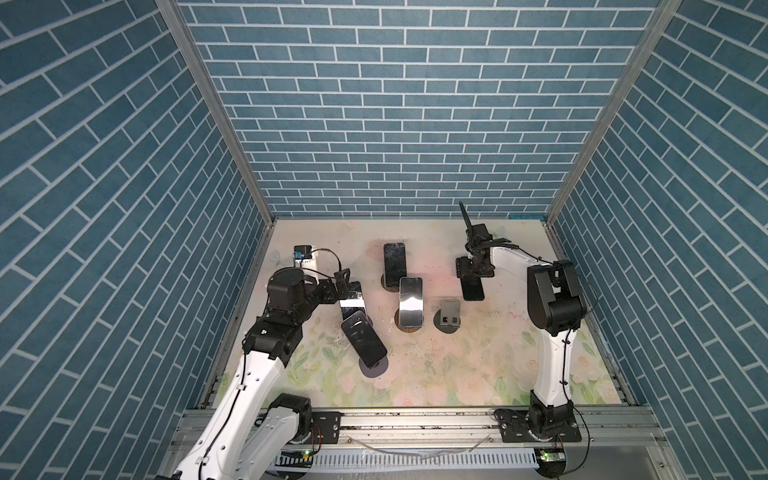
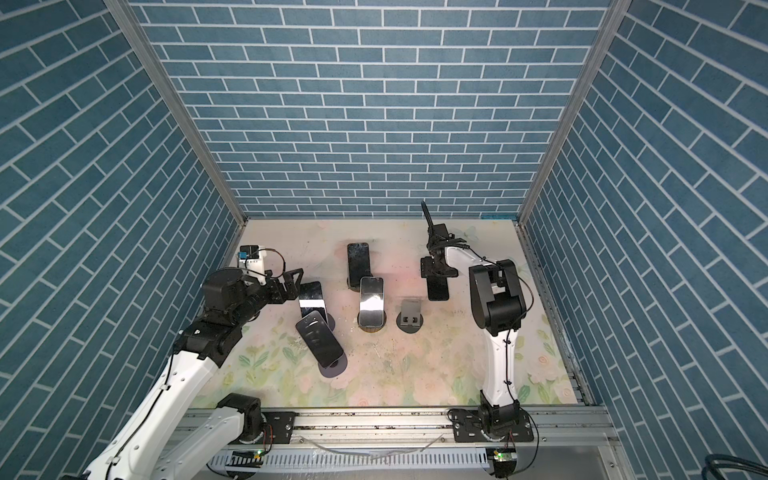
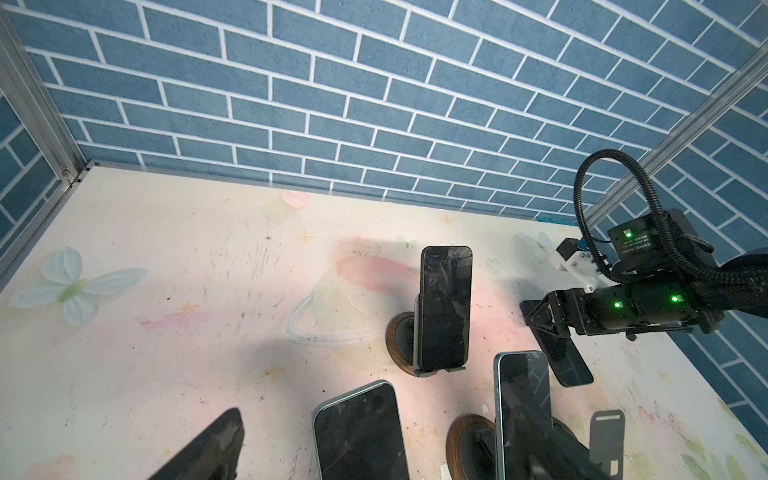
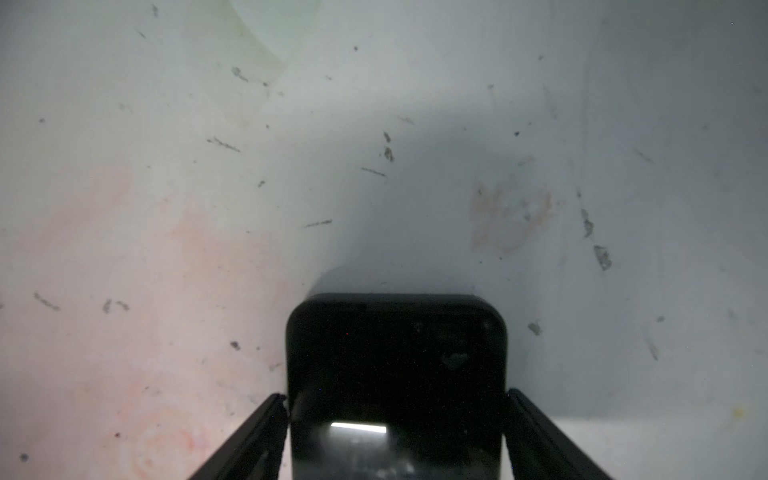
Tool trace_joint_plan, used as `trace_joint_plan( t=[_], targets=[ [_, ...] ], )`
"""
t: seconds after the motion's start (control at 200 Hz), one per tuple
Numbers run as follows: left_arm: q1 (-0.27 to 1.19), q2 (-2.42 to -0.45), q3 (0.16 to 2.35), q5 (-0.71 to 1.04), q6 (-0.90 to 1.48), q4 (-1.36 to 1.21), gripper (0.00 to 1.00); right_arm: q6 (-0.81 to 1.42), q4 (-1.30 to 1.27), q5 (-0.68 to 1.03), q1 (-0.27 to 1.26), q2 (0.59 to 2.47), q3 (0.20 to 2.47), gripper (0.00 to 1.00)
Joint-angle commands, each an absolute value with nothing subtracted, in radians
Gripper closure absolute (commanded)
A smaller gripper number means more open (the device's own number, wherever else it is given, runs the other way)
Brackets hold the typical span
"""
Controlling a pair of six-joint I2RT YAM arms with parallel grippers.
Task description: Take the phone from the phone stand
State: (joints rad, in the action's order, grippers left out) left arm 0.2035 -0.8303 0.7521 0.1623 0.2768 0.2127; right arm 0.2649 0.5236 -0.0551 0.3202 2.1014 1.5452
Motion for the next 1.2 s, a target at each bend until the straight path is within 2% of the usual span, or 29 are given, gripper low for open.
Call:
trace_joint_plan(
  t=[0.0, 0.29, 0.515, 0.815, 1.195],
  targets=[
    [0.207, -0.820, 0.750, 0.170, 0.274, 0.212, 0.00, 0.303, 0.545, -0.058, 0.321, 1.957, 1.532, 0.18],
    [0.207, -0.825, 0.728, 0.179, 0.295, 0.189, 0.00, 0.395, 0.567, -0.041, 0.366, 1.703, 1.386, 0.18],
    [0.207, -0.823, 0.709, 0.178, 0.311, 0.163, 0.00, 0.464, 0.631, -0.124, 0.519, 1.575, 1.294, 0.17],
    [0.207, -0.823, 0.708, 0.176, 0.317, 0.167, 0.00, 0.585, 0.639, -0.166, 0.666, 1.520, 1.185, 0.17],
    [0.207, -0.818, 0.710, 0.172, 0.325, 0.170, 0.00, 0.634, 0.675, -0.216, 0.736, 1.591, 1.181, 0.17]
  ],
)
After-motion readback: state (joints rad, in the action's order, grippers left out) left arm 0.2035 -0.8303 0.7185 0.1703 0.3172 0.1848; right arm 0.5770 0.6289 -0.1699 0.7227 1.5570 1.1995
